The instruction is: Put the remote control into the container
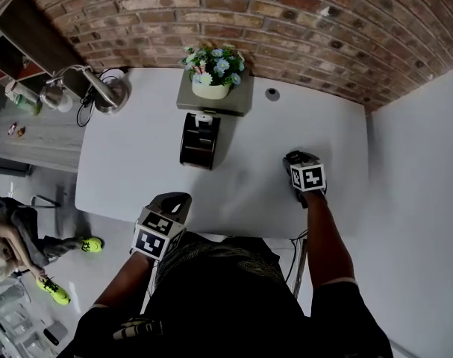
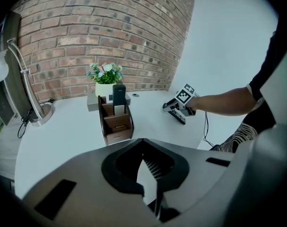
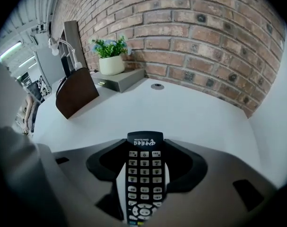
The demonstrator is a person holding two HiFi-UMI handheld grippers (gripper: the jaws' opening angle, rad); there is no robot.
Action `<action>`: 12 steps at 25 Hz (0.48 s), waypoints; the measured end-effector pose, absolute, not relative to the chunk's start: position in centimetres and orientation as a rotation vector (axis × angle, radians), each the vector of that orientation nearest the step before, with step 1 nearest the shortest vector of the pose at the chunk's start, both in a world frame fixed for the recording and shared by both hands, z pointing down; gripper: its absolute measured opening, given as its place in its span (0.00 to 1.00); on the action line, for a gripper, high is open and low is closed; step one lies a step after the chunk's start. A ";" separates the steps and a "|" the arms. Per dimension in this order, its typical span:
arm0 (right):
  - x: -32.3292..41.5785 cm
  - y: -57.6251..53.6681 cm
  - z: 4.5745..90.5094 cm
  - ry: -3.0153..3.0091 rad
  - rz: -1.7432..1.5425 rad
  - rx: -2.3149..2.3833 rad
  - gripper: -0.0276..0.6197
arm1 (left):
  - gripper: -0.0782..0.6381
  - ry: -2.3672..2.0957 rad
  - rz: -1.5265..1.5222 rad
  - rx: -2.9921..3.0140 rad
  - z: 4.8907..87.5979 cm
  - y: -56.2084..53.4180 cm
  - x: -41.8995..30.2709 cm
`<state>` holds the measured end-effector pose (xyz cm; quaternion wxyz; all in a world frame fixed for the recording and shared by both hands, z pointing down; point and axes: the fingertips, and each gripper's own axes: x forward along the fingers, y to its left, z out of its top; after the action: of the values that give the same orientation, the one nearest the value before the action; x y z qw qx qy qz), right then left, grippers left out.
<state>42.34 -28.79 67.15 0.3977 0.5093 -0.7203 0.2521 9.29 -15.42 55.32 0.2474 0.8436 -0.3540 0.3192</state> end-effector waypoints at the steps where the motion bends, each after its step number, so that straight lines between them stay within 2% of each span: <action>1: 42.0 -28.4 66.2 -1.835 0.619 1.304 0.43 | 0.10 -0.961 0.867 2.312 55.0 -15.6 9.1; 12: 32.2 -25.1 50.8 -2.255 0.700 1.708 0.42 | 0.10 -0.904 0.815 2.420 53.5 -17.0 5.5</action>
<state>32.25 -25.13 50.78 0.1133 0.5823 -0.7689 0.2386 5.51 -17.03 53.48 0.2145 0.8725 -0.3259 0.2940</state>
